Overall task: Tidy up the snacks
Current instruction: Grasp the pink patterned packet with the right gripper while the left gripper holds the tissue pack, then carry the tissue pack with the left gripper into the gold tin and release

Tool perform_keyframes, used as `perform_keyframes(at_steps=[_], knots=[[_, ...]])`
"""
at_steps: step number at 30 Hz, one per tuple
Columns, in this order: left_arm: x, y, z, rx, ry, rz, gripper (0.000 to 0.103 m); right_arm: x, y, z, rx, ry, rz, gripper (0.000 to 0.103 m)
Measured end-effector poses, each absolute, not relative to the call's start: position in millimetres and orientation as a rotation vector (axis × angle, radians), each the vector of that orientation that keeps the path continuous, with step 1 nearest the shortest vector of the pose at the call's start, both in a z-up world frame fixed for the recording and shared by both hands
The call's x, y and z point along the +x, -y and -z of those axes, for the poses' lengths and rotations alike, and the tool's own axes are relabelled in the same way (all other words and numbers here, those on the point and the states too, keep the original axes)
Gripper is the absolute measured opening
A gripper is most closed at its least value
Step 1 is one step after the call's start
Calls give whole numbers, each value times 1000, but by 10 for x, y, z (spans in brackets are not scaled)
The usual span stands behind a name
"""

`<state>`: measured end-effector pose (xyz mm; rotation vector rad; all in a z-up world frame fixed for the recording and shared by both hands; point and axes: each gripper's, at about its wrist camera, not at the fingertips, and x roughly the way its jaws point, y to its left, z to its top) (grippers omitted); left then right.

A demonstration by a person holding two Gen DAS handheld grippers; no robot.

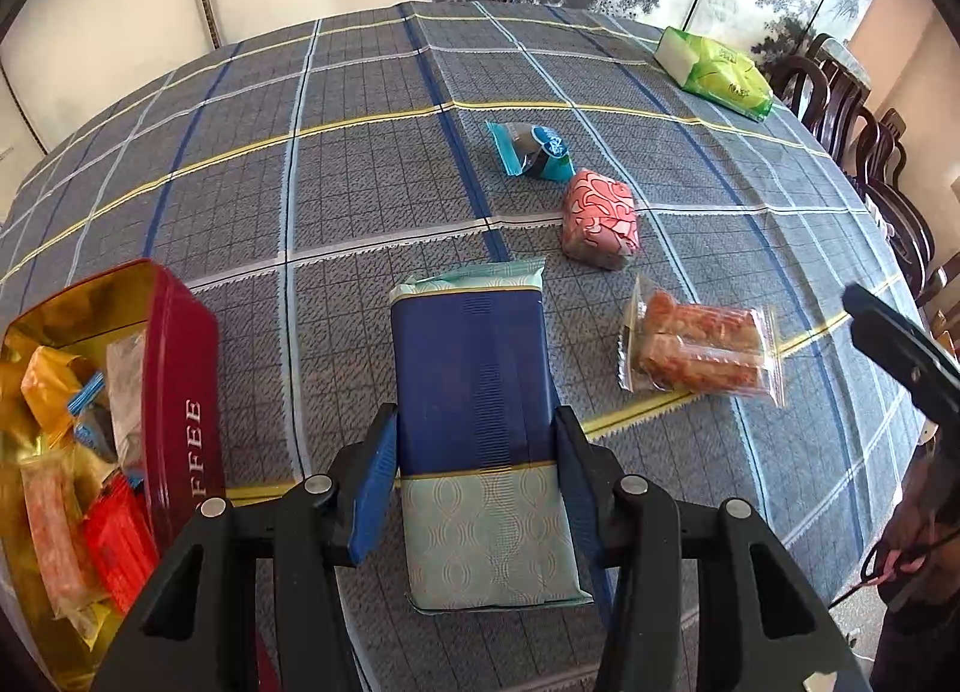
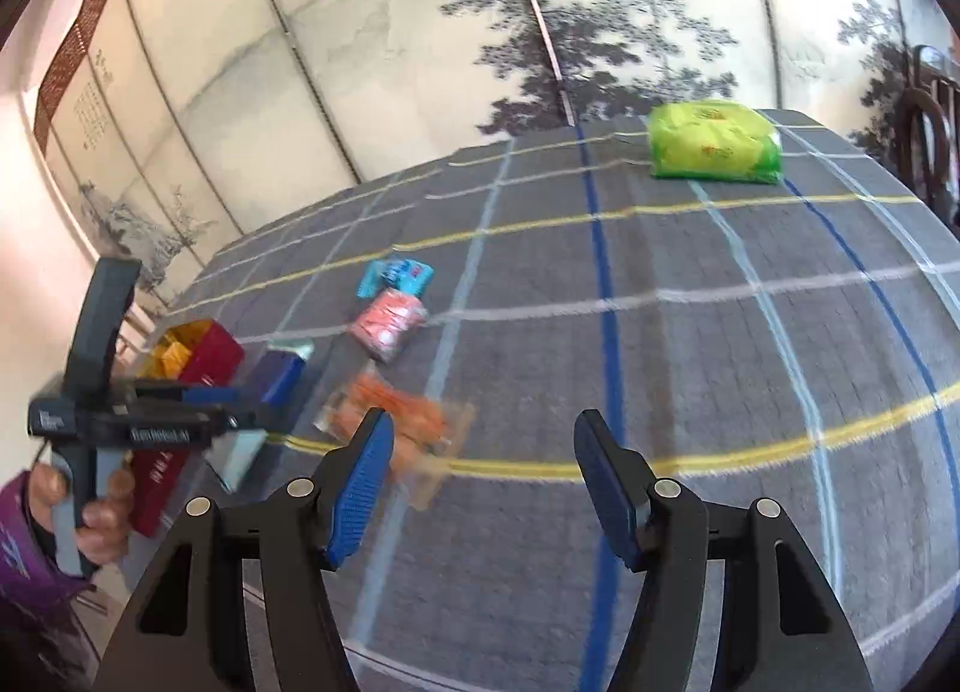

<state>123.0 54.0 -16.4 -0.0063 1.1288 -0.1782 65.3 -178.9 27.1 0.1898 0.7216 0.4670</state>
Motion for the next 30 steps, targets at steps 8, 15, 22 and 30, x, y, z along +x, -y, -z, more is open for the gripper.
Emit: perform_keyframes(at_steps=[8,15,22,30], knots=[[898,-656,-88,-5,-1057,174,45,1429,931,-232,201,-870,-532,73],[793,-817,-172,-20,-1038,181,45,1773,564,-118,148,-922,-436,73],[691,-895,-245,-24,-1028,178,46,1864,450,39,124,-964,-468,30],[481,-1034,-427,-60,-999,172,46,1234,1332,-280,162,-804,-358,30]])
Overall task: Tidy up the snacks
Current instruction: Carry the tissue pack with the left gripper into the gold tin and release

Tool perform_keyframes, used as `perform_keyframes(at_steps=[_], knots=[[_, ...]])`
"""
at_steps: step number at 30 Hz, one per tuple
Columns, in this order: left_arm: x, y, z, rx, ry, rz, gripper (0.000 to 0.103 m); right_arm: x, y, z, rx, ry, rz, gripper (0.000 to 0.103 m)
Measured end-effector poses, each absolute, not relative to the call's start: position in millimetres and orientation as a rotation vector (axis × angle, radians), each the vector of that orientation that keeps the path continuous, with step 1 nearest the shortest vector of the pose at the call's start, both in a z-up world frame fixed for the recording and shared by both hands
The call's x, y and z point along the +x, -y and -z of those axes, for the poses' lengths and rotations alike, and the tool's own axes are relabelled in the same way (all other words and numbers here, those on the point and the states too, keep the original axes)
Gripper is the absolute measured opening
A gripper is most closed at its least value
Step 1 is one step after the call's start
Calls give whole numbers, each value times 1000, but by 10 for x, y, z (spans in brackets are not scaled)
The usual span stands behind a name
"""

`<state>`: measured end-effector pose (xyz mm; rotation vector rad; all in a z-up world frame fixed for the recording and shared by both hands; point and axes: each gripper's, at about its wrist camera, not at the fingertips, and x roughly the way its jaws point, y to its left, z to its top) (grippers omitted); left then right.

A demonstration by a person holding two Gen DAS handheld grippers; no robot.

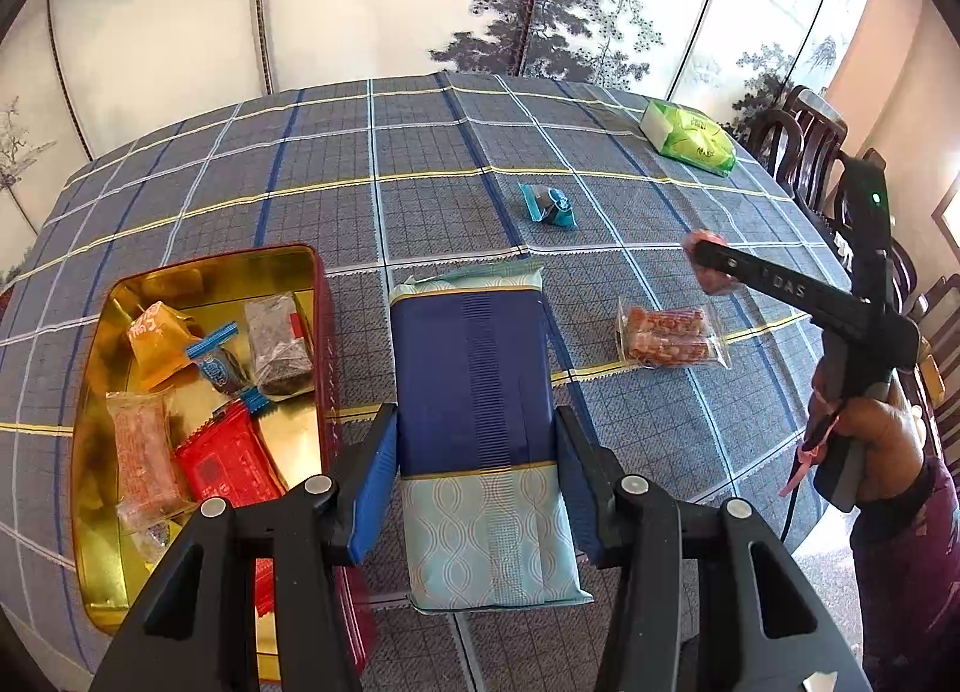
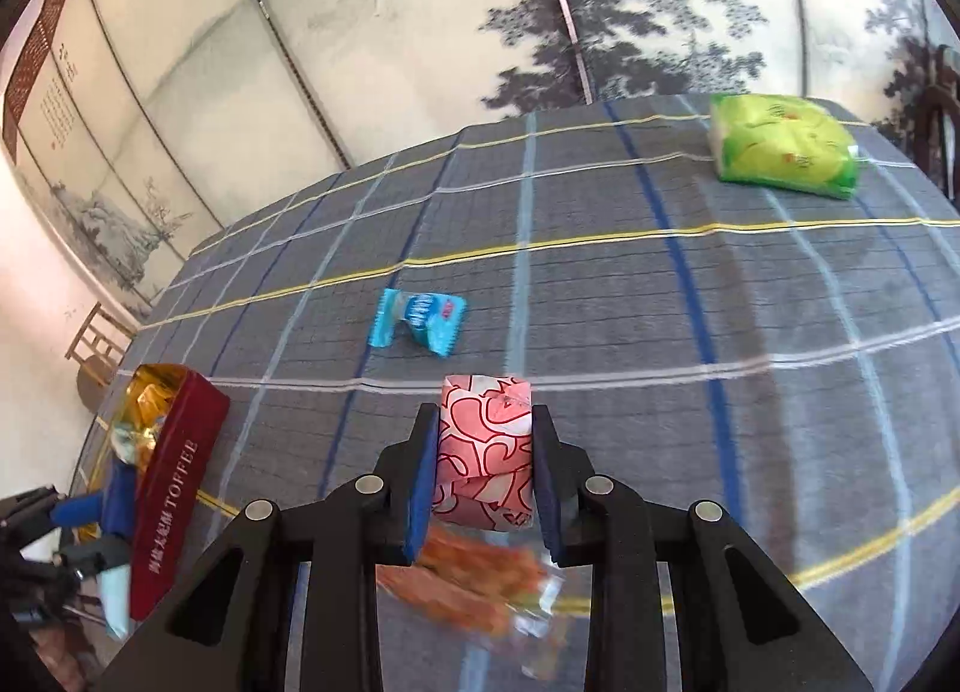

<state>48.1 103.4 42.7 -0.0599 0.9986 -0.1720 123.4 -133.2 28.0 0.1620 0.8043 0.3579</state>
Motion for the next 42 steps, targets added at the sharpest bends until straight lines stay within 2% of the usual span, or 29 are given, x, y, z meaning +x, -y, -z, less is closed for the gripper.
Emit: perform_keyframes(at_steps=[7,14,24,42], knots=[[237,-1272,-600,-76,-977,117,46,1027,2066,-78,136,-815,-124,30],[14,-1730,-666,-74,-968,18,46,994,2165,44,132,-812,-80,30],[-95,-2291,-380,-69,-1005,-80,46,977,2126,82,132,-802,-67,30],[-47,-2506,-97,-103,-1018,-115,45,979,2104,74,120,-801,-61,30]])
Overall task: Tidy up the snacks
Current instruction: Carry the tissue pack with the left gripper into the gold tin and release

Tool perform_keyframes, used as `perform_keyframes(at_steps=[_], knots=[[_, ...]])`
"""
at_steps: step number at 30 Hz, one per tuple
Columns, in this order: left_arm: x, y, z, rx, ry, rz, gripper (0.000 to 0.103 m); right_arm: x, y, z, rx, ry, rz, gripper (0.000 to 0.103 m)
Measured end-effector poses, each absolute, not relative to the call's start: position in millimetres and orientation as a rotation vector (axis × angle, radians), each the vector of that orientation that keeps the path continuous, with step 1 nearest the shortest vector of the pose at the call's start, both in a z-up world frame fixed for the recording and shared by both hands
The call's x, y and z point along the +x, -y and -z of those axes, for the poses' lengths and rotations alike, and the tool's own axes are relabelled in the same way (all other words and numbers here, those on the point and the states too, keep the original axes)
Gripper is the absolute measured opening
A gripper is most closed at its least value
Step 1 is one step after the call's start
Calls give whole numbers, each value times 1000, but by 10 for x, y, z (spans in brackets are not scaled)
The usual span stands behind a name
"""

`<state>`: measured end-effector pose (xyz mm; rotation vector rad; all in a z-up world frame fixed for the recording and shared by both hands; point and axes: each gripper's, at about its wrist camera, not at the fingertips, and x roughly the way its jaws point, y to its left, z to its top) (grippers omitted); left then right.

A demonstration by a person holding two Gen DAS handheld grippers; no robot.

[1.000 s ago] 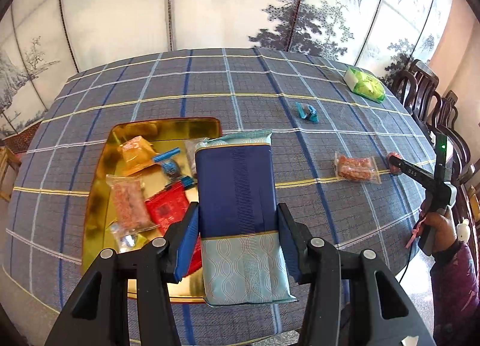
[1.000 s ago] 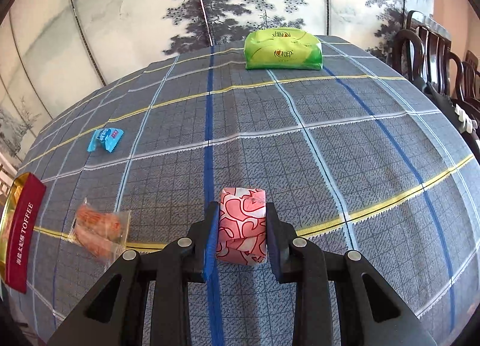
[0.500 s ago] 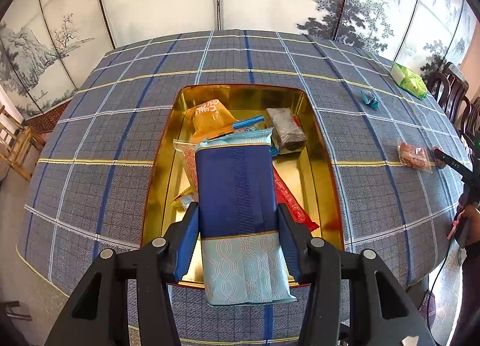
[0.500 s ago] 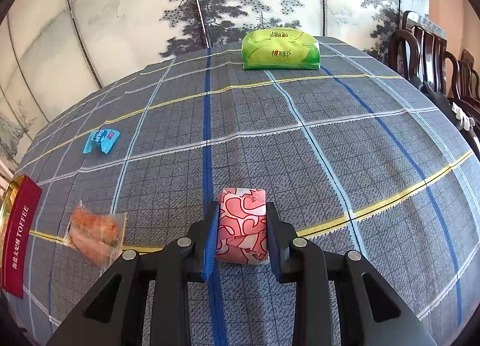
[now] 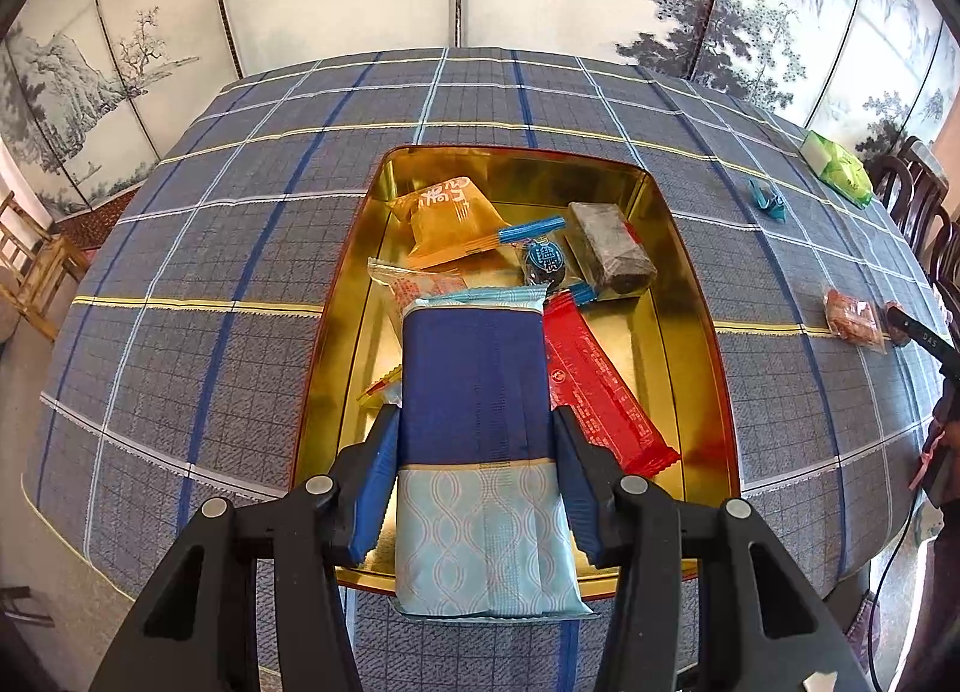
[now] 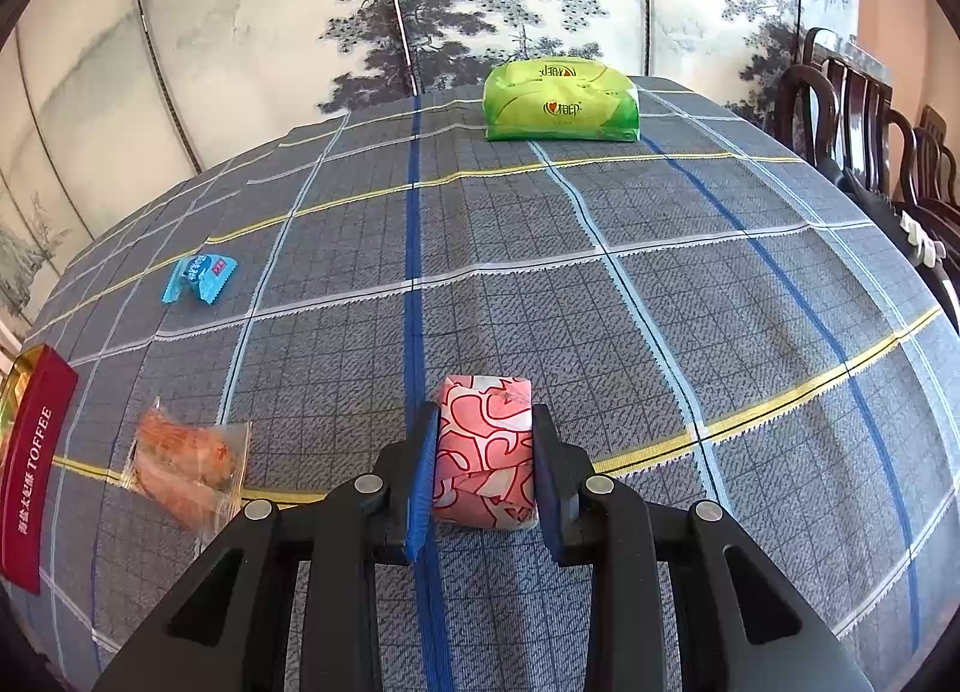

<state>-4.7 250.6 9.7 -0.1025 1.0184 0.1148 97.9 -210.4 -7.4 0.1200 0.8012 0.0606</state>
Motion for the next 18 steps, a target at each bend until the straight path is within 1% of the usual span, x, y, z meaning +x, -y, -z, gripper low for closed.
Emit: perform_keyframes(at_steps=[18], knots=[[62,-2509,-163,-94,-1004,-112,45,976,2099,95,109,-808,-55,30]])
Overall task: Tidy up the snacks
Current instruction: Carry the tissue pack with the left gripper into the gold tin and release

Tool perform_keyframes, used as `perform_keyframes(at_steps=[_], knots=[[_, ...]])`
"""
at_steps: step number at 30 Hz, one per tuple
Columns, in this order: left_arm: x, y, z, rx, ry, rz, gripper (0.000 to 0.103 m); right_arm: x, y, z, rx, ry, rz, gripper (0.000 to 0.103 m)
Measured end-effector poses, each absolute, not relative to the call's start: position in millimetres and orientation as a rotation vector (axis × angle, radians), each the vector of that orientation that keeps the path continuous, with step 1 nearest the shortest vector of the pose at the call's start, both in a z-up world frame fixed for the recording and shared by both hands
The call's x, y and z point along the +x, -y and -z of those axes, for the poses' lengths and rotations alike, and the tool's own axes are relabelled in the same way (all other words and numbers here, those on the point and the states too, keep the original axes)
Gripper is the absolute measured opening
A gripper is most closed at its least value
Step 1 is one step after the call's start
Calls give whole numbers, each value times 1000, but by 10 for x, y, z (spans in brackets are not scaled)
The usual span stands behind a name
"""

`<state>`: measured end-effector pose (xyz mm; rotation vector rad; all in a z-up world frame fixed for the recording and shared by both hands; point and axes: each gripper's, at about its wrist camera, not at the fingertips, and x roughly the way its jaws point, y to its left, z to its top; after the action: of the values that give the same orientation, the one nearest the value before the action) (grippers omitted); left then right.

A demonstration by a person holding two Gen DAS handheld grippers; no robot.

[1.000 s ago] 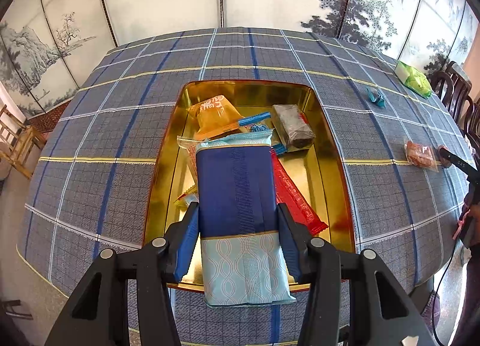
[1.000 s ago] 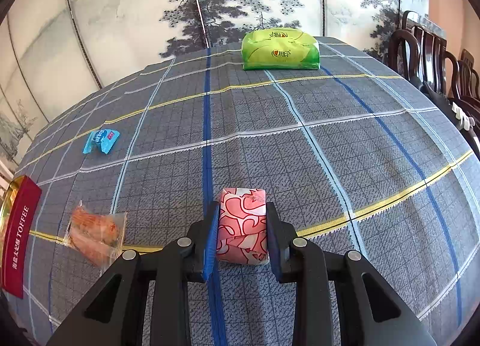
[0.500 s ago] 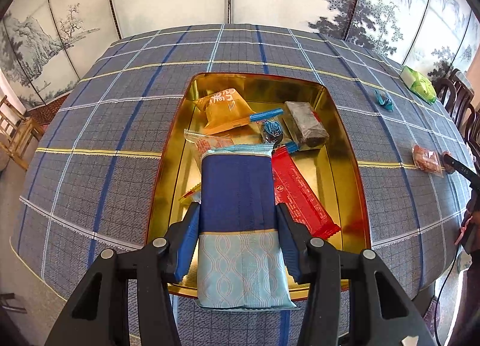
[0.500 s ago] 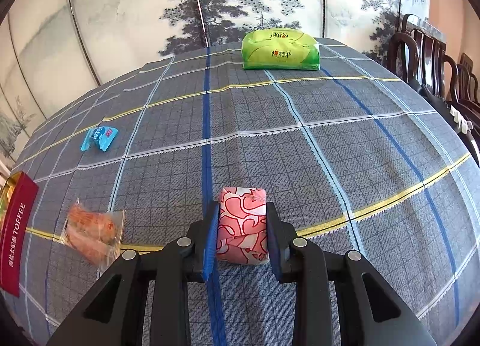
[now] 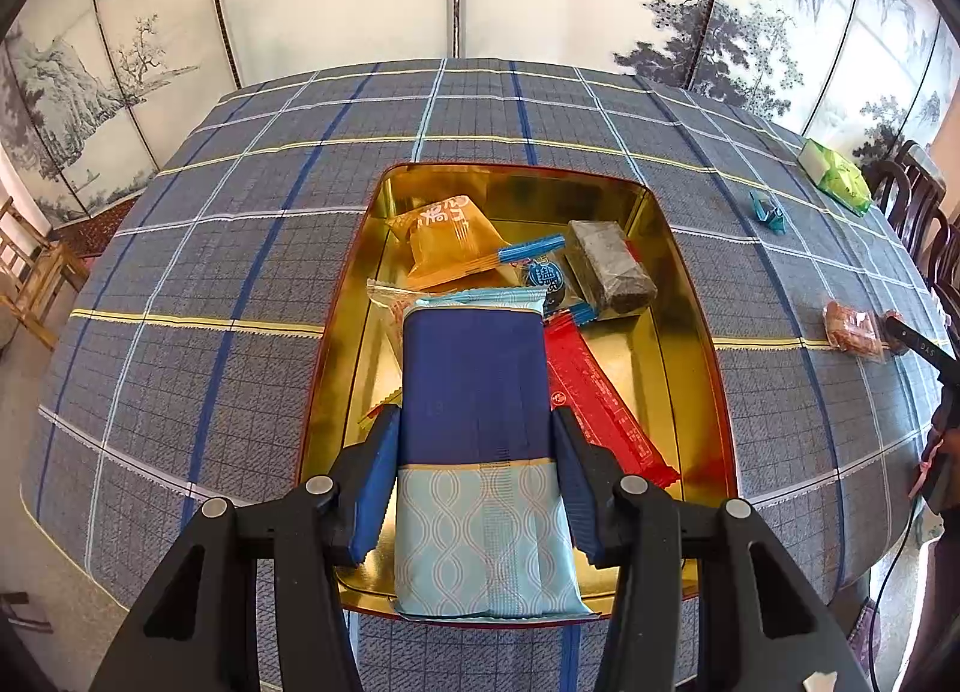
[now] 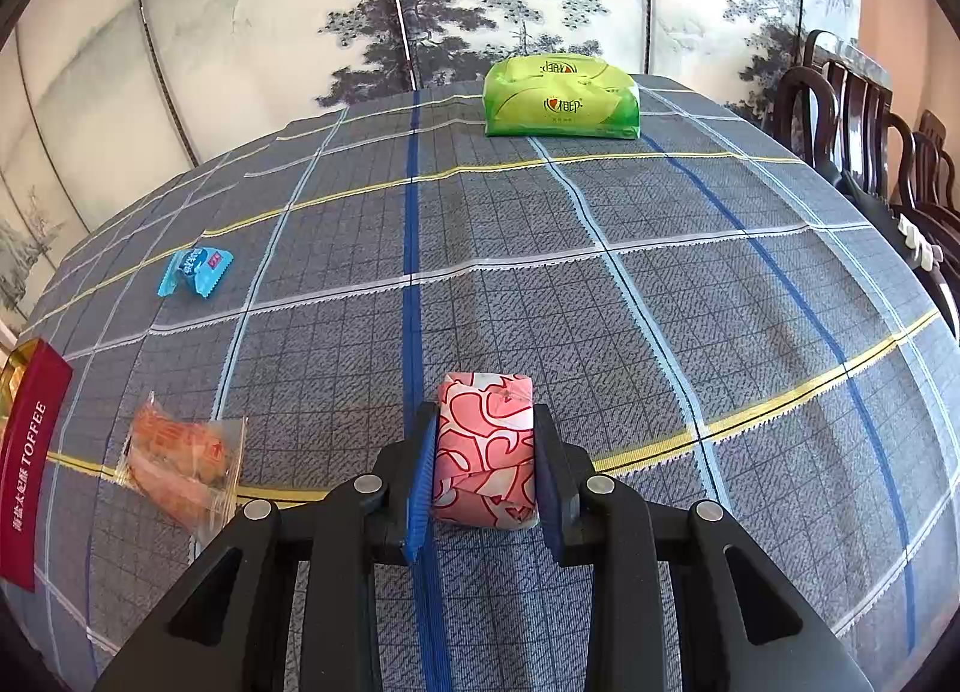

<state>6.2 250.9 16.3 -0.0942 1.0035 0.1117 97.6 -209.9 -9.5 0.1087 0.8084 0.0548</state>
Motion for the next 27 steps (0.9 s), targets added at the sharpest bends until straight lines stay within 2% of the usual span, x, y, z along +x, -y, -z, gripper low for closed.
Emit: perform_keyframes(at_steps=[24,27], knots=[[55,-2505,-68,-29,-976,-162,46,970,2102,90,105,-809,-54,30],[38,-2483,-75,-7,-964,-176,48,974,2096,89,105,-809,-54,30]])
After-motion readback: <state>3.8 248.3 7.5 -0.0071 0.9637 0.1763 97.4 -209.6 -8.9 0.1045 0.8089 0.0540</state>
